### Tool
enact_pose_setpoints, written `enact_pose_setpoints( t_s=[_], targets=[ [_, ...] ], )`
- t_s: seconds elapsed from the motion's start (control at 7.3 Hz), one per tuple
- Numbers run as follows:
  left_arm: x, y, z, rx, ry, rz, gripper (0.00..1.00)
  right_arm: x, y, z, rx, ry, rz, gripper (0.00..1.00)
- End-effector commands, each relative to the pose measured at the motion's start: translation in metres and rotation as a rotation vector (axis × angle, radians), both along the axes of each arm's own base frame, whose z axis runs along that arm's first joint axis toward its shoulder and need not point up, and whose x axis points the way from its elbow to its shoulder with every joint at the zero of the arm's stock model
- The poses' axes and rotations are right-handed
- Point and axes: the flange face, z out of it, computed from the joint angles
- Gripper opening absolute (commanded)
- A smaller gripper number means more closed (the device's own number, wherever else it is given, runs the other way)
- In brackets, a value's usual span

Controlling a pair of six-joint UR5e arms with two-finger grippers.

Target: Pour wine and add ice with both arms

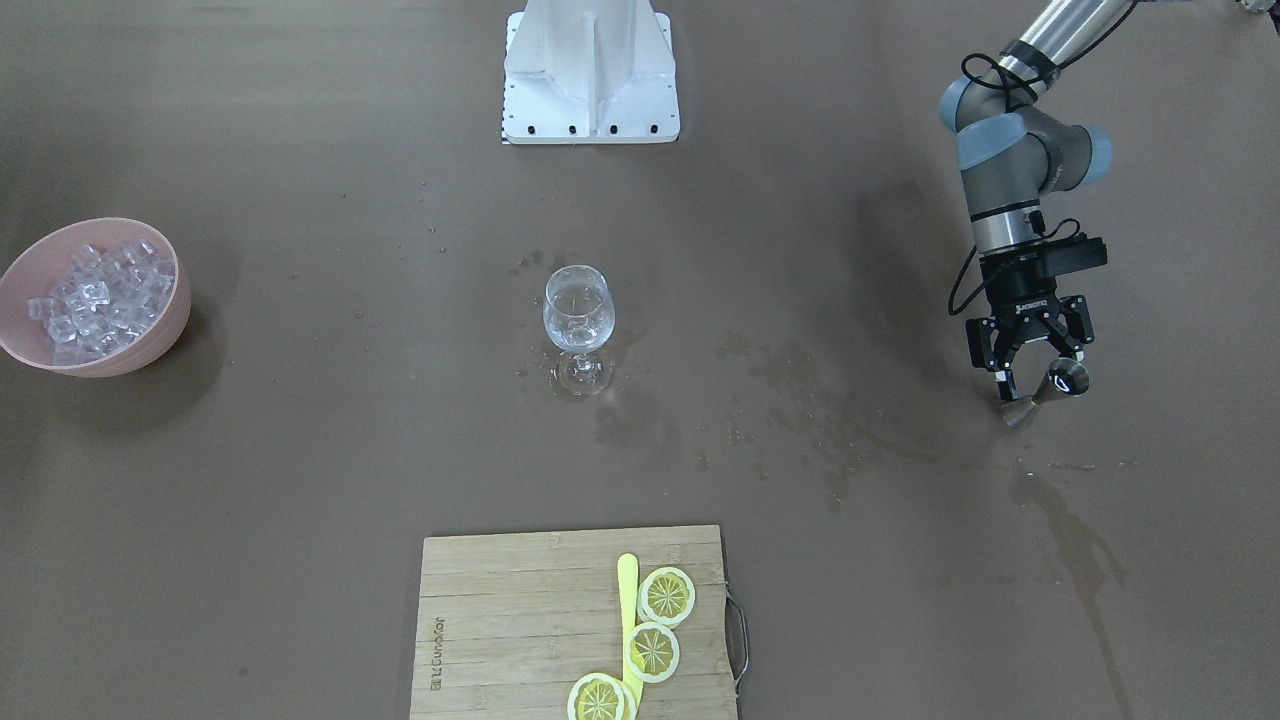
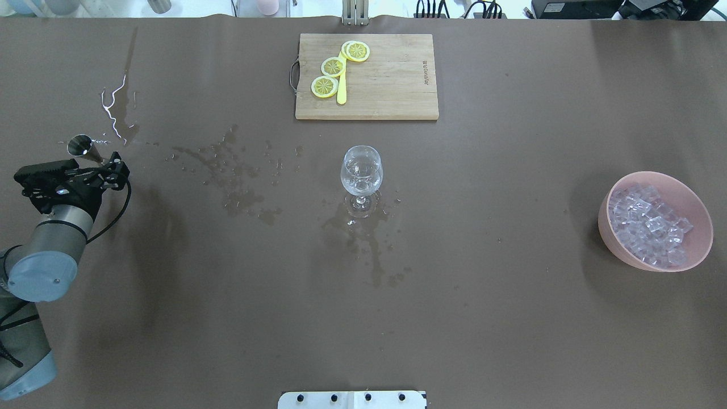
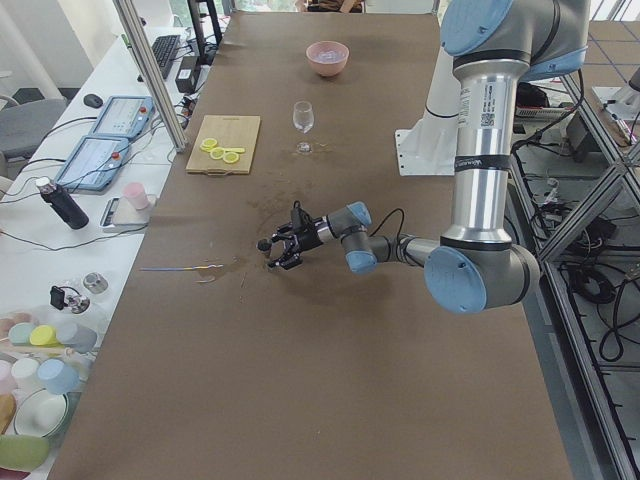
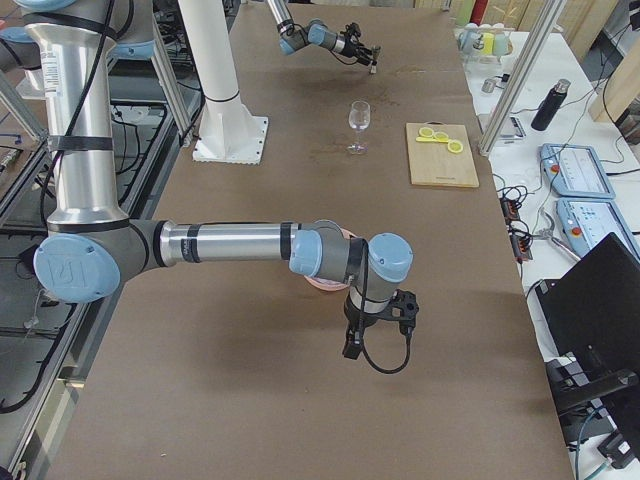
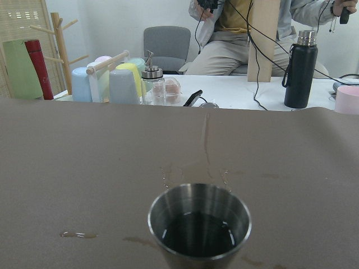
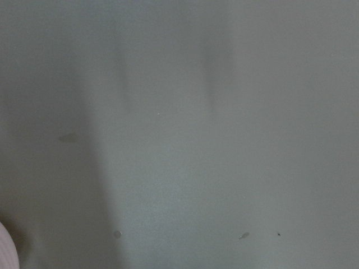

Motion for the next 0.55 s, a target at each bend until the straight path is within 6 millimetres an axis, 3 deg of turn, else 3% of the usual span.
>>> enact_pose_setpoints(
  t_s=[0.0, 0.41],
  targets=[
    [0.0007, -0.0003, 0.0045, 0.002, -0.008, -0.010, 0.85, 0.0000, 0.0002, 0.0016, -0.002, 0.000, -0.001, 1.00],
    [-0.0007, -0.0024, 0.0043, 0.021, -0.022, -0.040, 0.85, -0.0001, 0.0001, 0.0008, -0.001, -0.001, -0.001, 1.00]
  ],
)
